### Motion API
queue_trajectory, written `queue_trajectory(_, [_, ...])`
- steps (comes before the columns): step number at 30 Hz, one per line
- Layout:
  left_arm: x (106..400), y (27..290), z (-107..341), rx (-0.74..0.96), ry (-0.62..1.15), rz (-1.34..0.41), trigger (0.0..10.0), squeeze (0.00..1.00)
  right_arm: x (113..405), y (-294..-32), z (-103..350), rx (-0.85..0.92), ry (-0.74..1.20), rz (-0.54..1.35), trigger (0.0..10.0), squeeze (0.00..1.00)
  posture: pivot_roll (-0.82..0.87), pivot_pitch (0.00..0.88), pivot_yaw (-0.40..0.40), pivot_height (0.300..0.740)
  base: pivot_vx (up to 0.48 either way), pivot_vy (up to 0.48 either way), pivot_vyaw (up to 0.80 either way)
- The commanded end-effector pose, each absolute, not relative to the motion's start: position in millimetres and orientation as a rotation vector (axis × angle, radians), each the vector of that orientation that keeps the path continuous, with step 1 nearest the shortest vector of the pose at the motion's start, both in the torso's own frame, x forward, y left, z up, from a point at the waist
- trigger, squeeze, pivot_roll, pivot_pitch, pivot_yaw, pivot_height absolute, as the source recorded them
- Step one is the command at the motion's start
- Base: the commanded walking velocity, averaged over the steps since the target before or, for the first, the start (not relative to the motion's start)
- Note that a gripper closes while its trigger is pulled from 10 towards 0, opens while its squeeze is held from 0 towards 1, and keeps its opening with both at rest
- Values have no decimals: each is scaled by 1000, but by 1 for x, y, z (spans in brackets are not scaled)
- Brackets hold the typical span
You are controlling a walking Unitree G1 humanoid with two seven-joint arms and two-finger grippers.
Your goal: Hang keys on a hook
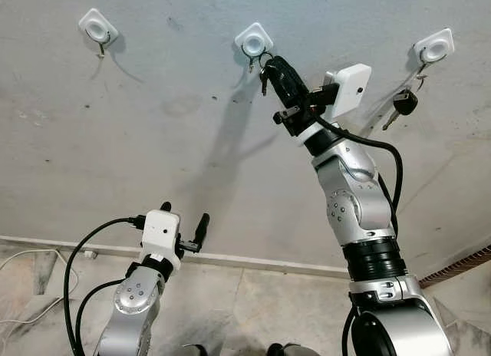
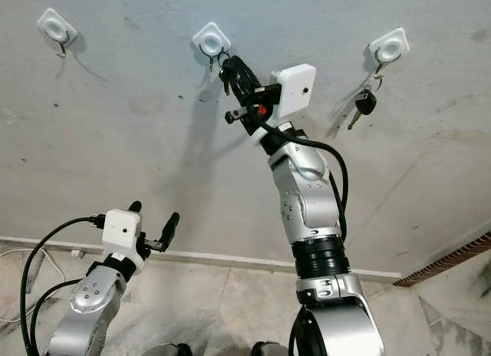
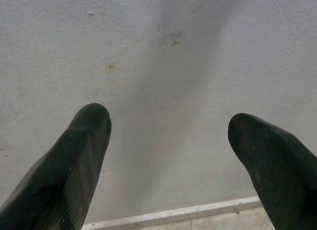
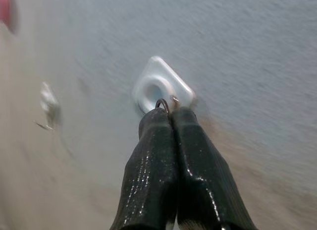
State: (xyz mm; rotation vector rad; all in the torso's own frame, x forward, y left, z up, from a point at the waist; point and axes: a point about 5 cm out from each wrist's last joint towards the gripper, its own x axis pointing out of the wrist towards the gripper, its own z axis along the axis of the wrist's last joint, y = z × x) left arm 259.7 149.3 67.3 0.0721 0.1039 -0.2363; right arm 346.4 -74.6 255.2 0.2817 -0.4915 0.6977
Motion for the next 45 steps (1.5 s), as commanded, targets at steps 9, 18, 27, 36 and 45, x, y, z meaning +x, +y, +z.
queue_trajectory(9, [256, 148, 61, 62, 137, -235, 10000, 0, 324, -60, 256, 319, -467, 921, 10000, 0, 48, 173, 8, 740, 0, 0, 0])
queue_trajectory(18, [256, 147, 60, 62, 140, -238, 10000, 0, 333, -63, 251, 328, -429, 883, 10000, 0, 50, 178, 7, 740, 0, 0, 0])
queue_trajectory(27, [253, 149, 60, 62, 145, -235, 10000, 0, 343, -57, 260, 330, -439, 904, 10000, 0, 66, 190, 4, 740, 0, 0, 0])
queue_trajectory(36, [248, 154, 59, 66, 155, -222, 10000, 0, 350, -62, 264, 326, -447, 891, 10000, 0, 86, 197, 7, 740, 0, 0, 0])
queue_trajectory(45, [247, 155, 59, 70, 157, -219, 10000, 0, 353, -71, 269, 348, -476, 868, 10000, 0, 84, 194, 11, 740, 0, 0, 0])
